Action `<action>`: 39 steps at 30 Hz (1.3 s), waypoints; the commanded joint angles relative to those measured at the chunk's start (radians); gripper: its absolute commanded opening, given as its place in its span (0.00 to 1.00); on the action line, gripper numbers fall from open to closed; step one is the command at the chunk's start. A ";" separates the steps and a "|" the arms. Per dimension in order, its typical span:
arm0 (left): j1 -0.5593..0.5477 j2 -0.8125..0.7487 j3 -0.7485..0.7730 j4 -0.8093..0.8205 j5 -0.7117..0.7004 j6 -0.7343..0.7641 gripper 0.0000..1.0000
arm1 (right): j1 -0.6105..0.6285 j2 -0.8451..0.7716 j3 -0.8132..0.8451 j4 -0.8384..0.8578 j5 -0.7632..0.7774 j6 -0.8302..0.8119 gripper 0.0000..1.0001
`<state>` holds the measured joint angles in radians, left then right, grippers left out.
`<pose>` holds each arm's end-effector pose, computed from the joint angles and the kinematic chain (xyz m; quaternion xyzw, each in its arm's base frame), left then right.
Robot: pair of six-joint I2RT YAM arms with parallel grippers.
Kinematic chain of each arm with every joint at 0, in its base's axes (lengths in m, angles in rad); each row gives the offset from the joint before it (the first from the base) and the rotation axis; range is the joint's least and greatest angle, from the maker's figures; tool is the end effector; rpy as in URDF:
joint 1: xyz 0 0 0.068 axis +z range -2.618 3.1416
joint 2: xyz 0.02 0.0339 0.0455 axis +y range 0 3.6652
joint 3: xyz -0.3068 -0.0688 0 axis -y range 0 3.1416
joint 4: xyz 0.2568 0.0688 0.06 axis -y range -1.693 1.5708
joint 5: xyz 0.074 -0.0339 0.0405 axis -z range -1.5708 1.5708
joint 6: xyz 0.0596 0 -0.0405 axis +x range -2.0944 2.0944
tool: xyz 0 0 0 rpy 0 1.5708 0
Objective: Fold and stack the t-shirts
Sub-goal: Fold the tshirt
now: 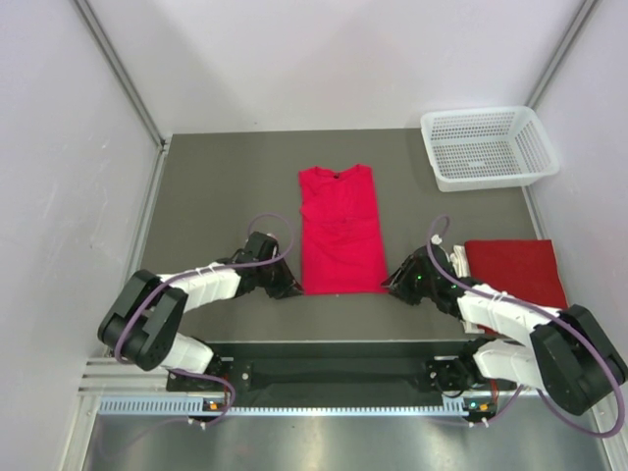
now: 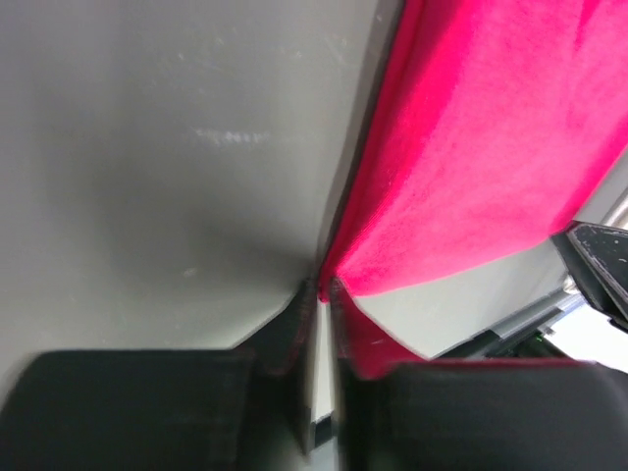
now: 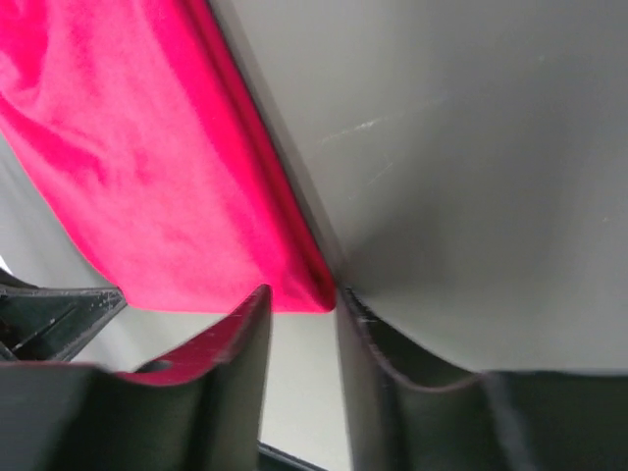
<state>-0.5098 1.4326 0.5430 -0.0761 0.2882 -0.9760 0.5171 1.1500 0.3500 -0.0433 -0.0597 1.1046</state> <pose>0.2192 -0.1420 0.1478 -0.1766 0.9290 -0.3004 0.1244 0.1768 0.1046 0.1514 0.2603 0.8972 0.2770 0.2248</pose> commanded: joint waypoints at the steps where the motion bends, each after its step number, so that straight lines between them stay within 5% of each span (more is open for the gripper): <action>1: -0.003 0.049 -0.011 -0.031 -0.072 0.029 0.07 | 0.012 0.046 -0.034 -0.035 0.054 -0.006 0.32; 7: -0.004 0.046 0.021 -0.071 -0.075 0.060 0.00 | 0.012 0.057 -0.042 -0.010 0.075 -0.034 0.00; 24: -0.113 -0.215 -0.012 -0.208 -0.070 0.025 0.00 | 0.150 -0.254 -0.023 -0.299 0.172 -0.097 0.00; 27: -0.145 -0.242 -0.054 -0.124 -0.055 -0.039 0.28 | 0.167 -0.263 -0.042 -0.285 0.172 -0.078 0.00; 30: -0.176 -0.256 -0.089 -0.077 -0.079 -0.088 0.38 | 0.182 -0.271 -0.049 -0.280 0.176 -0.060 0.00; 39: -0.208 -0.187 -0.149 0.067 -0.150 -0.145 0.45 | 0.202 -0.260 -0.059 -0.260 0.178 -0.061 0.00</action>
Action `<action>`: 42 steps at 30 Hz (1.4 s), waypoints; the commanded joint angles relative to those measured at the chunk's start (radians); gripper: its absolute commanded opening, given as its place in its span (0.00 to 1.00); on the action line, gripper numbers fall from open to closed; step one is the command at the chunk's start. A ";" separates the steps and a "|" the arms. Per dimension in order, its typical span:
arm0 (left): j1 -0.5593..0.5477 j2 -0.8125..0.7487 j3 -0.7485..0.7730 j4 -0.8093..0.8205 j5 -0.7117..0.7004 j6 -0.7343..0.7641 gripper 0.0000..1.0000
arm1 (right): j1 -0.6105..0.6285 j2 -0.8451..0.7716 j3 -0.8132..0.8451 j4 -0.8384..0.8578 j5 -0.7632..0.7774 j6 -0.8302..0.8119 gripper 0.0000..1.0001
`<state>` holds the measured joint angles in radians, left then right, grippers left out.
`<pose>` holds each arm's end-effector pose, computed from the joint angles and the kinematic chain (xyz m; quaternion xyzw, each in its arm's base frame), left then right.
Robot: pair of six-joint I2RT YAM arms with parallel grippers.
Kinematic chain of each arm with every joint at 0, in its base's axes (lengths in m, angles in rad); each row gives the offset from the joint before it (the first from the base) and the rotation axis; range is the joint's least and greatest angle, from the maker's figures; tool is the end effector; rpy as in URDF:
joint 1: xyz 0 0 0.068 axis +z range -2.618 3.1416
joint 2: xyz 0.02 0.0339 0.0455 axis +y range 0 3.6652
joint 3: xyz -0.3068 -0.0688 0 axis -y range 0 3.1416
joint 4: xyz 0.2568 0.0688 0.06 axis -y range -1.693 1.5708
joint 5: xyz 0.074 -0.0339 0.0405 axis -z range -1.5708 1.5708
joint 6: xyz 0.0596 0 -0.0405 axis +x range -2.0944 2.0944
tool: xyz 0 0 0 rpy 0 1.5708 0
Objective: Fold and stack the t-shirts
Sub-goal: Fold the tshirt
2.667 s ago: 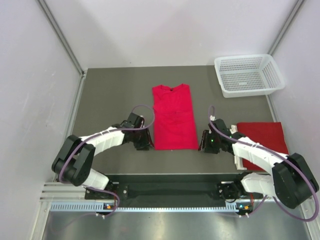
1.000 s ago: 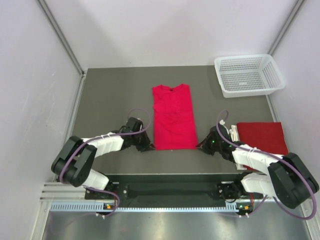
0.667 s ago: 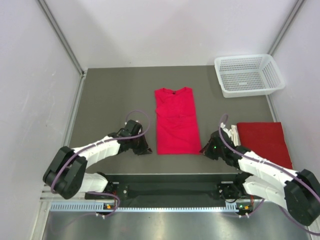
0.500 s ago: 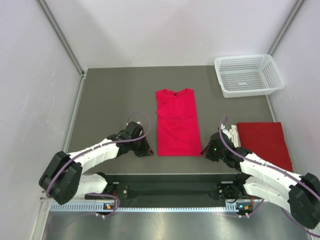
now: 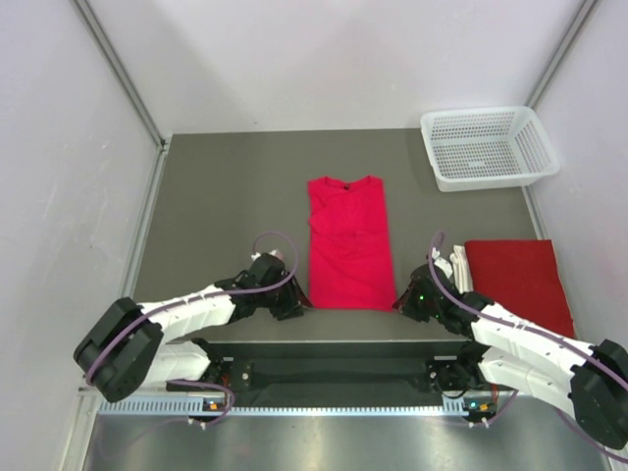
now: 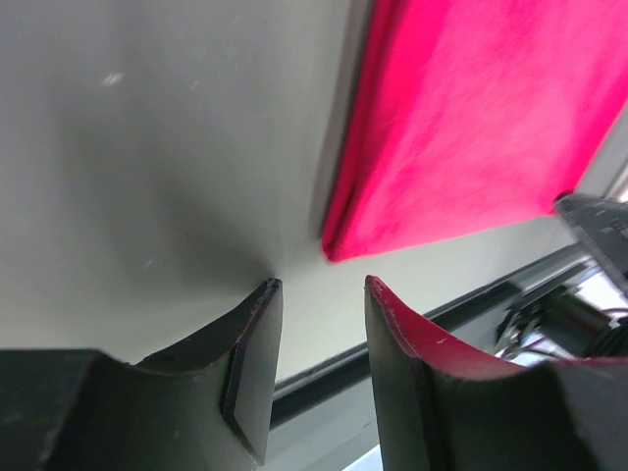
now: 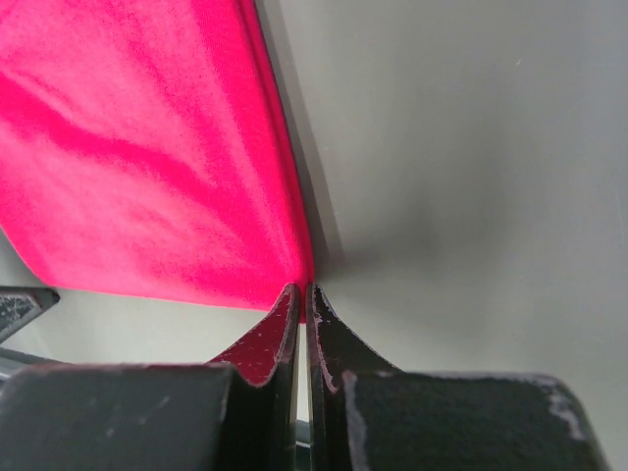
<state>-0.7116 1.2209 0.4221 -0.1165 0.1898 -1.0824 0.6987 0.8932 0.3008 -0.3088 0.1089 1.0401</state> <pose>0.1576 -0.1507 0.1545 -0.1438 0.9320 -0.3064 0.1298 0.1243 0.0960 0.1544 0.1778 0.9263 0.2175 0.2510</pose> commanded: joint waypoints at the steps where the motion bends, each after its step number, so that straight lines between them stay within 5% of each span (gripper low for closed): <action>1: -0.008 0.041 -0.038 0.138 -0.053 -0.046 0.45 | 0.022 -0.004 -0.011 0.008 0.009 0.001 0.00; 14: -0.023 0.114 -0.042 0.121 -0.107 -0.100 0.34 | 0.025 -0.045 -0.026 -0.006 0.009 0.000 0.00; 18: -0.028 0.143 -0.029 0.121 -0.107 -0.102 0.17 | 0.025 -0.053 -0.025 -0.012 0.014 0.000 0.00; 20: -0.031 0.152 -0.019 0.121 -0.101 -0.100 0.00 | 0.025 -0.050 -0.020 -0.013 0.012 -0.003 0.00; 29: -0.057 0.013 0.072 -0.133 -0.141 -0.070 0.00 | 0.036 -0.105 0.047 -0.096 0.026 -0.031 0.00; 42: -0.074 -0.070 0.151 -0.196 -0.110 -0.068 0.00 | 0.077 -0.175 0.175 -0.219 0.072 -0.058 0.00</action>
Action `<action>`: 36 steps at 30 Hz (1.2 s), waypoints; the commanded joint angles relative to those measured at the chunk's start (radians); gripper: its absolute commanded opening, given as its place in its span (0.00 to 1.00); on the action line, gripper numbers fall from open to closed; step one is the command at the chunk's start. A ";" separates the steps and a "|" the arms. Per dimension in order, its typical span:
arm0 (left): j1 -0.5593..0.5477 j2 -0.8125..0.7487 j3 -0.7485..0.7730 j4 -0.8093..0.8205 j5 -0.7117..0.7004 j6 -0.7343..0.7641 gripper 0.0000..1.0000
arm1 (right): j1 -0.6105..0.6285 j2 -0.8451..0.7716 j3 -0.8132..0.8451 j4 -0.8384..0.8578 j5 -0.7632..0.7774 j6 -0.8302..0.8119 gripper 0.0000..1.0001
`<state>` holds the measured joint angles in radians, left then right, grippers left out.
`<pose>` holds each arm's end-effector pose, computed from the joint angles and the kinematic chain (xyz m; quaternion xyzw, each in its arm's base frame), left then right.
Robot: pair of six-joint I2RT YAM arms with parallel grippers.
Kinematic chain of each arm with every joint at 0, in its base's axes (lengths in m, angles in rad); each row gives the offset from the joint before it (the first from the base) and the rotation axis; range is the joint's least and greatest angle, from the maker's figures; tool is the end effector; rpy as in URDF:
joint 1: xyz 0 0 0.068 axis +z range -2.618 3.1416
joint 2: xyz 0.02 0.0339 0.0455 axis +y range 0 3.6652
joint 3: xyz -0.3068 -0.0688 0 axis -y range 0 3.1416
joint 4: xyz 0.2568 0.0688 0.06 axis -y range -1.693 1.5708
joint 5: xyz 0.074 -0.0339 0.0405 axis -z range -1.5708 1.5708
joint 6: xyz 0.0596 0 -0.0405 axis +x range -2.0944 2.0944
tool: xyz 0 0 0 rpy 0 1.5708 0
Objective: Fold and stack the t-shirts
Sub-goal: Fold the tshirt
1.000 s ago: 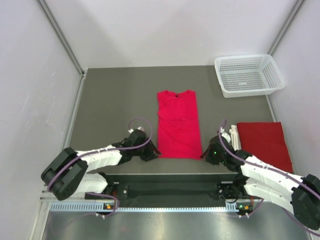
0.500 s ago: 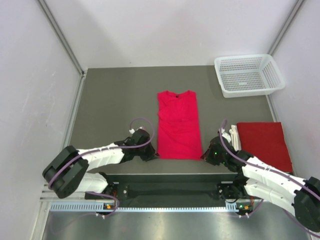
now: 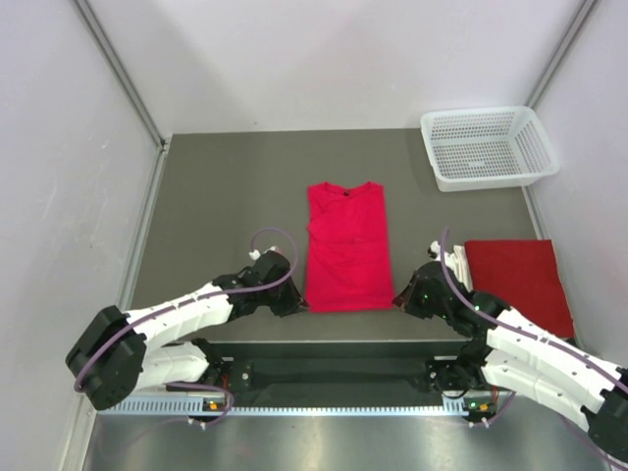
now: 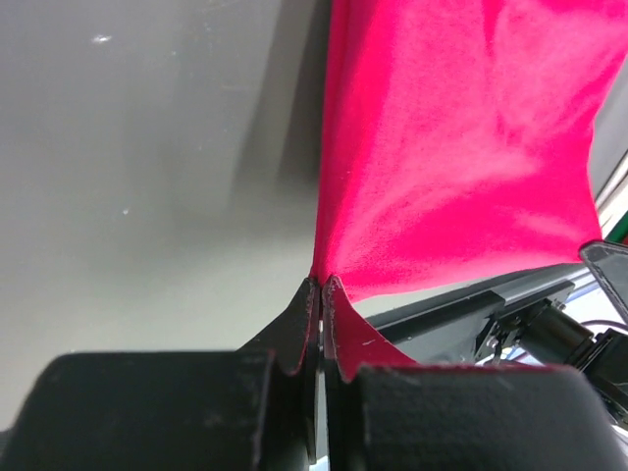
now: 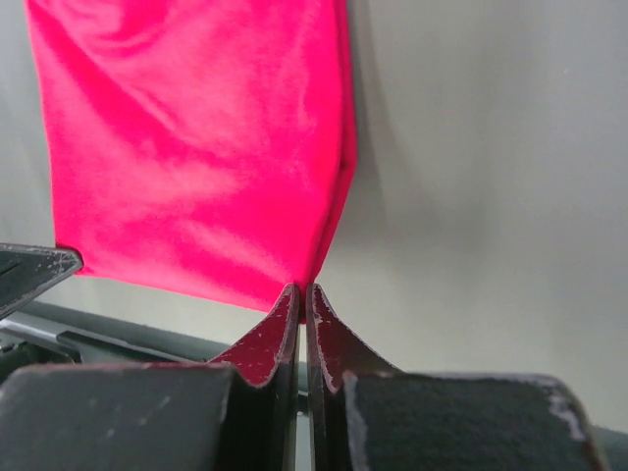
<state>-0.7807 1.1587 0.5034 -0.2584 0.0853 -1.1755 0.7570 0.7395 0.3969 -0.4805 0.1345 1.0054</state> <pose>0.1518 -0.1576 0.1801 -0.1720 0.9300 -0.2899 0.1466 0.1115 0.0943 0.1929 0.1394 0.9186 0.2413 0.2801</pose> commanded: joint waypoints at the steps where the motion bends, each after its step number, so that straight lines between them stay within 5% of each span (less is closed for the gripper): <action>1: -0.005 -0.007 0.086 -0.071 -0.012 0.033 0.00 | 0.019 -0.023 0.091 -0.056 0.057 -0.027 0.00; 13: 0.009 0.108 0.357 -0.157 -0.147 0.117 0.00 | -0.010 0.133 0.356 -0.127 0.152 -0.146 0.00; 20: 0.132 0.246 0.553 -0.180 -0.131 0.211 0.00 | -0.139 0.305 0.522 -0.089 0.143 -0.299 0.00; 28: 0.297 0.427 0.770 -0.140 -0.050 0.295 0.00 | -0.329 0.590 0.758 -0.013 -0.071 -0.428 0.00; 36: 0.397 0.663 1.013 -0.073 0.041 0.367 0.00 | -0.415 0.845 1.020 -0.004 -0.131 -0.501 0.00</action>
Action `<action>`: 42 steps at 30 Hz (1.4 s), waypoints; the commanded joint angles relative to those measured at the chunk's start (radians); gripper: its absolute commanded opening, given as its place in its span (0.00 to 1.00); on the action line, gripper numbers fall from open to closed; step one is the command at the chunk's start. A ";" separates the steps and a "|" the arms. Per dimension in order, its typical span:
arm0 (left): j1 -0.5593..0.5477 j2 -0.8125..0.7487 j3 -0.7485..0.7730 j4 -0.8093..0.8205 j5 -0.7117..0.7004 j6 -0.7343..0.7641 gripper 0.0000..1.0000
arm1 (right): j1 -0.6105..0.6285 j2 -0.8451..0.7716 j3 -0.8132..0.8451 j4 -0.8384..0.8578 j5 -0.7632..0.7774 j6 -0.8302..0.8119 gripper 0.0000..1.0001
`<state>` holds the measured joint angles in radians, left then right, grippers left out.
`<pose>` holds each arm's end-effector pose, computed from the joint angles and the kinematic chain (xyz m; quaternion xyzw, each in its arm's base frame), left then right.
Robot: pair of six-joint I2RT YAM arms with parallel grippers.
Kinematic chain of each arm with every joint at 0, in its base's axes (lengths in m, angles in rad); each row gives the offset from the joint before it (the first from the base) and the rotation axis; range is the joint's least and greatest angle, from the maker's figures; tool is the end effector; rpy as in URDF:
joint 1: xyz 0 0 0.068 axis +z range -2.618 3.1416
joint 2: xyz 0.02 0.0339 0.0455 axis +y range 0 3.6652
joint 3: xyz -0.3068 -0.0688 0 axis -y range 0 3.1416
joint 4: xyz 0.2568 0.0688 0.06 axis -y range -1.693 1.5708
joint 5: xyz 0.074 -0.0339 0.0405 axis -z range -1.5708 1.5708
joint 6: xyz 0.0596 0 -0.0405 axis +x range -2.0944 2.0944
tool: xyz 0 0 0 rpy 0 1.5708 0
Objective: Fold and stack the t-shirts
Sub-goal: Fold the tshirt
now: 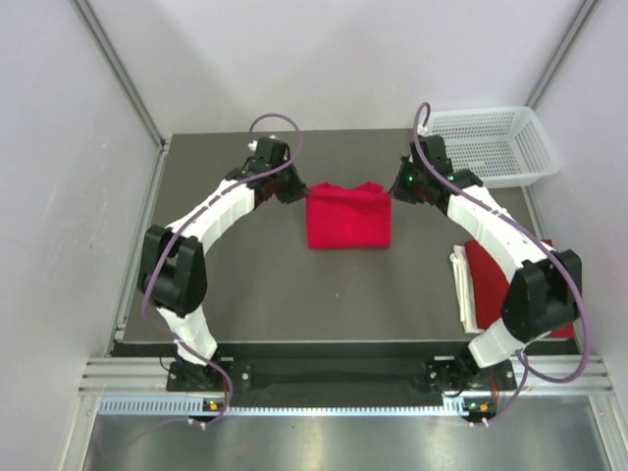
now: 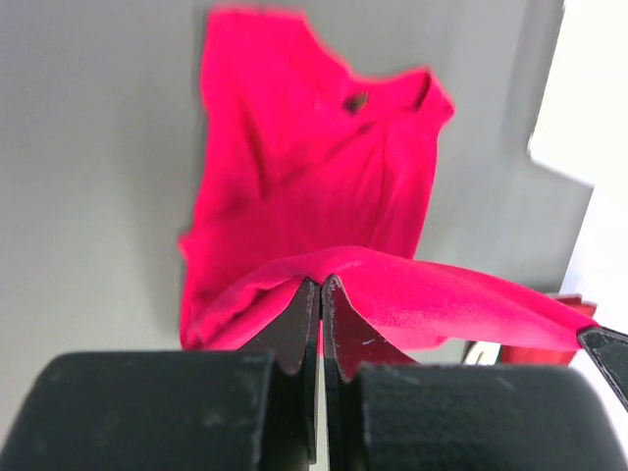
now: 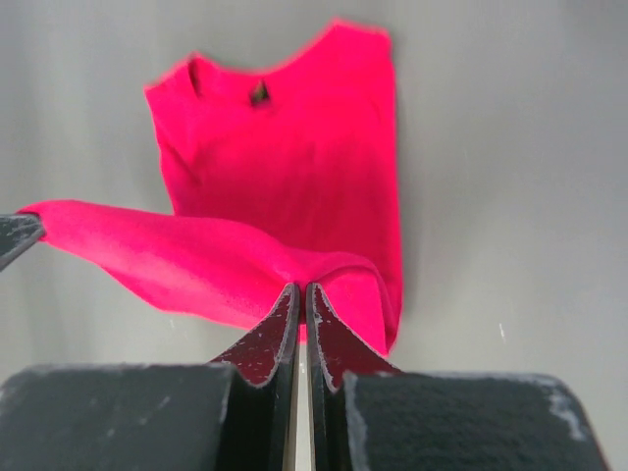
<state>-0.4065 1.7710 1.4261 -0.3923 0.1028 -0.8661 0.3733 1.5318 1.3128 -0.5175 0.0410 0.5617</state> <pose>0.4032 -0.1802 0.2942 -0.1878 0.8939 -0.2780 0.2973 0.3460 0.1329 0.3331 0.0942 0.9092 0.1658 0.3700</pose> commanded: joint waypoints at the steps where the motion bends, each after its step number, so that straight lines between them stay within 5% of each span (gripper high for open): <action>1: 0.028 0.076 0.115 0.058 0.028 0.061 0.00 | -0.037 0.107 0.126 0.034 -0.070 -0.060 0.00; 18: 0.100 0.505 0.474 0.150 0.077 0.099 0.00 | -0.137 0.580 0.497 0.093 -0.191 -0.098 0.00; 26: 0.116 0.507 0.537 0.058 -0.030 0.147 0.28 | -0.165 0.631 0.612 0.041 -0.234 -0.183 0.38; 32: 0.098 0.351 0.416 0.084 -0.060 0.197 0.39 | -0.152 0.502 0.479 -0.071 -0.276 -0.267 0.54; 37: 0.063 0.263 0.220 0.228 0.057 0.191 0.40 | -0.136 0.398 0.301 -0.076 -0.355 -0.298 0.57; 42: 0.055 0.314 0.188 0.329 0.204 0.188 0.39 | -0.136 0.384 0.200 -0.055 -0.447 -0.328 0.57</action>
<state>-0.3492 2.0670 1.6329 -0.1875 0.1928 -0.6926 0.2291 1.9488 1.5387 -0.5861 -0.3195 0.2779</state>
